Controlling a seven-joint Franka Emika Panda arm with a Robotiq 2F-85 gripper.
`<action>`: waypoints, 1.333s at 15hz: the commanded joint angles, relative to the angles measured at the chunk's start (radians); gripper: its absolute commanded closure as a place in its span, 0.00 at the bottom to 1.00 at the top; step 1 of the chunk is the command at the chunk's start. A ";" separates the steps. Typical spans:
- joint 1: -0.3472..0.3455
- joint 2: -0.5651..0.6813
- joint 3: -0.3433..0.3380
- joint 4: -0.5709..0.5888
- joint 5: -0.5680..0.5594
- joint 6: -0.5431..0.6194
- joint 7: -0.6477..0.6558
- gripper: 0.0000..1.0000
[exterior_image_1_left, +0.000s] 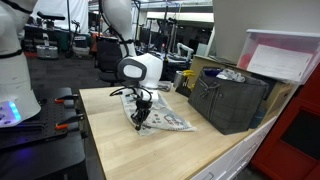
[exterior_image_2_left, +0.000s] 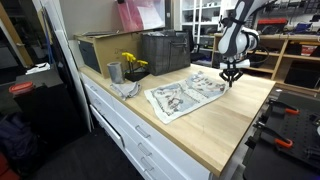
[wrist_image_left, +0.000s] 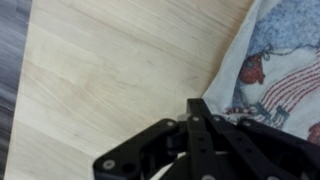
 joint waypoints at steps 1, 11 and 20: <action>0.009 -0.035 -0.007 -0.010 -0.009 0.006 -0.003 0.99; -0.013 -0.016 0.059 0.041 0.010 0.010 -0.046 0.14; -0.016 -0.002 0.033 0.036 -0.001 0.012 -0.046 0.68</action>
